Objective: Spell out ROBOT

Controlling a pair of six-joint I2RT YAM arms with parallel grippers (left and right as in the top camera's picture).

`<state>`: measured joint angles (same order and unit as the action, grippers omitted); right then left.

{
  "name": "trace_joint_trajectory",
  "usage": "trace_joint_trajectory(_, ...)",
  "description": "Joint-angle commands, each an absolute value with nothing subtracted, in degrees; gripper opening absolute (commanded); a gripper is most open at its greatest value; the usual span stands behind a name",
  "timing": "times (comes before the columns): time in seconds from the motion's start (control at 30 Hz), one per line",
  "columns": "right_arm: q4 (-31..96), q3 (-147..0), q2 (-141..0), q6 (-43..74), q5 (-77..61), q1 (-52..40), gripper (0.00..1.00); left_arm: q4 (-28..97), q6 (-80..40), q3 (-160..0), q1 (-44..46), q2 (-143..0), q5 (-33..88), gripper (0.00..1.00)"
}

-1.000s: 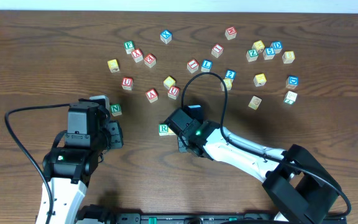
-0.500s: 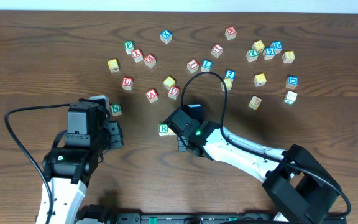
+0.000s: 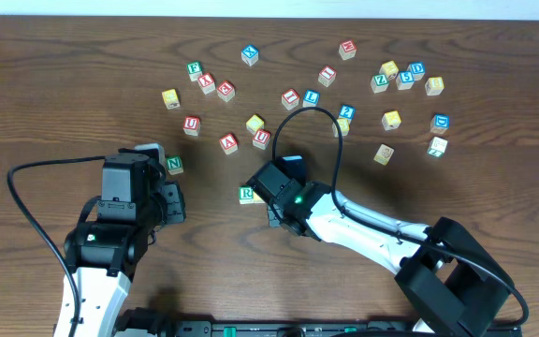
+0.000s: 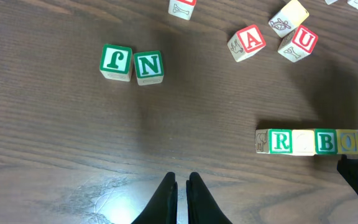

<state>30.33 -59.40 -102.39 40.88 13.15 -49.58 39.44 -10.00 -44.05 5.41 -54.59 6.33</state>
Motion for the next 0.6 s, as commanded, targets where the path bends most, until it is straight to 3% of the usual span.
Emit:
trace_joint_trajectory(0.0, 30.2, -59.0, -103.1, 40.2, 14.7, -49.8, 0.01, 39.6, -8.8, -44.2, 5.1, -54.2, 6.9, 0.07)
trace_joint_trajectory(0.57, 30.5, -59.0, -103.1, 40.2, 14.4, -49.2, 0.01, 39.7, -8.8, -44.2, 5.1, -54.2, 6.9, 0.07)
